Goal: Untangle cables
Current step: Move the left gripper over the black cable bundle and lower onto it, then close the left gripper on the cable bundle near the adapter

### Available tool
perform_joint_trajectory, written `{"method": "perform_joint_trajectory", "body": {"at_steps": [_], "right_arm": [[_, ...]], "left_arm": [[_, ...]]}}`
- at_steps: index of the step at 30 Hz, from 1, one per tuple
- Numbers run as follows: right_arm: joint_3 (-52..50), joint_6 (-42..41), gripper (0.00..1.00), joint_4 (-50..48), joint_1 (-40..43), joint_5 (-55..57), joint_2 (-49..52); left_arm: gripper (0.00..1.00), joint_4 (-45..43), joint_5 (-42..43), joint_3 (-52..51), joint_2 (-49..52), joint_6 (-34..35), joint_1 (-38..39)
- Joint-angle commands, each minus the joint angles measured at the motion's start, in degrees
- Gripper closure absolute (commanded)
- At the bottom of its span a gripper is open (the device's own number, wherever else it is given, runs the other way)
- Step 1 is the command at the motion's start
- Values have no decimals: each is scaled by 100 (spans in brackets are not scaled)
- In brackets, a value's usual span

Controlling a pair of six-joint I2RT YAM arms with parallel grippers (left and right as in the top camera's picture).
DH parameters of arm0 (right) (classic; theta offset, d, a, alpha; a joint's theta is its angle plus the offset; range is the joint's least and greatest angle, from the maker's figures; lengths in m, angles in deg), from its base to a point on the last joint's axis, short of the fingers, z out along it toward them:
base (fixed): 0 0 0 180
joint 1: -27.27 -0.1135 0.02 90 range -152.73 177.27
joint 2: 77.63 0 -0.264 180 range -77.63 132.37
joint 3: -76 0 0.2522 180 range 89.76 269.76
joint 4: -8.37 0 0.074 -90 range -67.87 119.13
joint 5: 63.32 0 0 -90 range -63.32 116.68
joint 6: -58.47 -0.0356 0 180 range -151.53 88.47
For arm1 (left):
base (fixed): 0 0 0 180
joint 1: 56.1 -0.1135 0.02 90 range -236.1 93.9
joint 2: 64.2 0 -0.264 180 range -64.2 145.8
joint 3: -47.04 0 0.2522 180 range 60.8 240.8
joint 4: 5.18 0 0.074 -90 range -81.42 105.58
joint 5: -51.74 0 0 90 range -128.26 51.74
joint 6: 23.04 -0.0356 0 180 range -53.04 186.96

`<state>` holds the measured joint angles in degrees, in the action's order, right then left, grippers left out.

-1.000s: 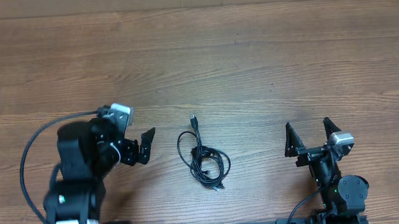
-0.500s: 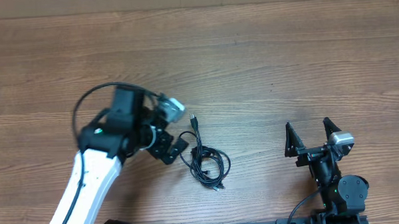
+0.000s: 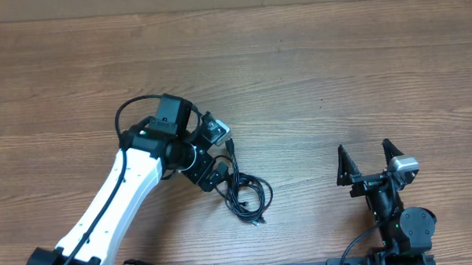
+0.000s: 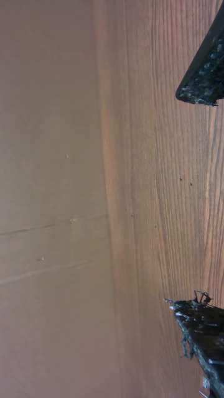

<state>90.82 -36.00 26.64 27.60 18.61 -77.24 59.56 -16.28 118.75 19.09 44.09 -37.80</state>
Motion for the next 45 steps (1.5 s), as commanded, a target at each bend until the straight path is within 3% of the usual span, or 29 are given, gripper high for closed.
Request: {"method": "perform_joint_trajectory", "body": {"at_steps": [1, 13, 22, 34, 38, 45], "right_arm": [[-57, 15, 0, -31, 11, 50, -20], [-59, 15, 0, -31, 11, 52, -20], [-57, 15, 0, -31, 11, 50, -20], [-57, 15, 0, -31, 11, 52, -20], [-59, 15, 0, -31, 11, 52, -20], [-57, 15, 0, -31, 11, 52, -20]], "left_arm": [[0, -87, 208, 146, 289, -2, 39], [0, -267, 339, 146, 1198, -28, 439], [0, -498, -175, 146, 1233, 76, 955], [0, -625, -186, 144, 1268, 81, 1078], [14, -643, -186, 129, 1272, 81, 1078], [12, -614, -186, 129, 1272, 81, 1078]]}}
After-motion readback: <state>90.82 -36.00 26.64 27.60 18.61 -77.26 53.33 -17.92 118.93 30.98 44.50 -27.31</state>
